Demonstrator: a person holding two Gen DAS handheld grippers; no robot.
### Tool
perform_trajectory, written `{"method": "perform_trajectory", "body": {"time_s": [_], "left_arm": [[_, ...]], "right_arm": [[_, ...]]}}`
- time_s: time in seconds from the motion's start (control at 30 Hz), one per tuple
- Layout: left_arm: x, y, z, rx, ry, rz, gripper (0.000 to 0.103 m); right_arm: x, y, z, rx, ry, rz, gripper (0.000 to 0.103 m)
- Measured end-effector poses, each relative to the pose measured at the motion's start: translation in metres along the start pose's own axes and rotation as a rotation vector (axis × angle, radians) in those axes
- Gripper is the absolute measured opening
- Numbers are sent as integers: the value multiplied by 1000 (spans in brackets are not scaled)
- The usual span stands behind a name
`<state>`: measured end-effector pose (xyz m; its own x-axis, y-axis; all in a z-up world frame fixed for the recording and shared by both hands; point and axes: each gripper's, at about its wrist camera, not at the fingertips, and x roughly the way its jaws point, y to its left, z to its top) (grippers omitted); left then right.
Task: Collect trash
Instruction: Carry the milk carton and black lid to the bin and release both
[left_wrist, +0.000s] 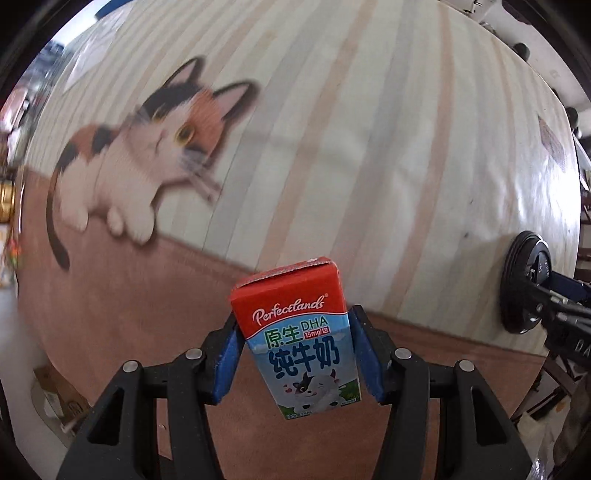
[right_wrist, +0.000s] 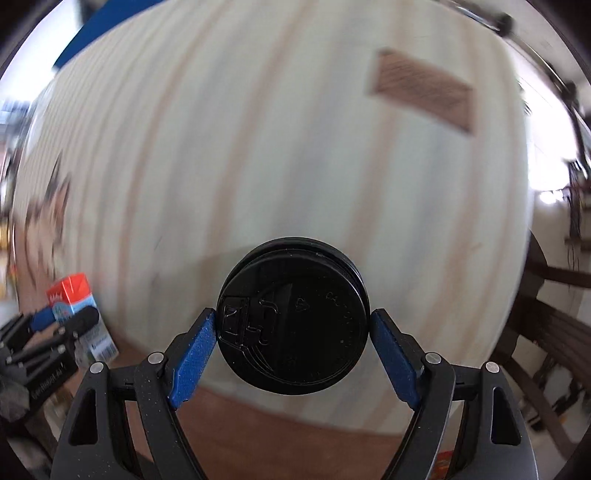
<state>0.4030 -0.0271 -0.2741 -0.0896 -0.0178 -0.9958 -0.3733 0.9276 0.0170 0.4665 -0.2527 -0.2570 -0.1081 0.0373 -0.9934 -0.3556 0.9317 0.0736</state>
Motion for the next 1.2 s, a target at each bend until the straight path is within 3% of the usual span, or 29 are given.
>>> {"method": "perform_trajectory", "body": {"time_s": [0.1,0.17,0.37,0.57,0.77,1.0,1.13,1.2], "left_arm": [[13,7,-2,-40,29,-26,52],[14,5,-3,-60,13,-26,52],[13,10,-10,-79,-12,-43,53],[10,9,-48,-61,-48,-43,48],[-14,14,-81,-88,-110,-55,48],[-63,56,-128,-180,-204,-136,48],[-91,104,-175,-240,-290,-134,48],[-103,127,-212,-275,-326,-134,48]], "right_arm": [[7,20,-7,-49,10,-27,85],[9,30,-6,-73,-2,-71,85],[8,48,0,-54,-14,-85,85],[13,69,4,-49,-21,-135,88],[-4,84,-11,-52,-52,-117,86],[-49,125,-43,-98,-107,-72,86],[-69,169,-80,-156,-148,-44,86],[-77,193,-114,-189,-173,-20,86]]}}
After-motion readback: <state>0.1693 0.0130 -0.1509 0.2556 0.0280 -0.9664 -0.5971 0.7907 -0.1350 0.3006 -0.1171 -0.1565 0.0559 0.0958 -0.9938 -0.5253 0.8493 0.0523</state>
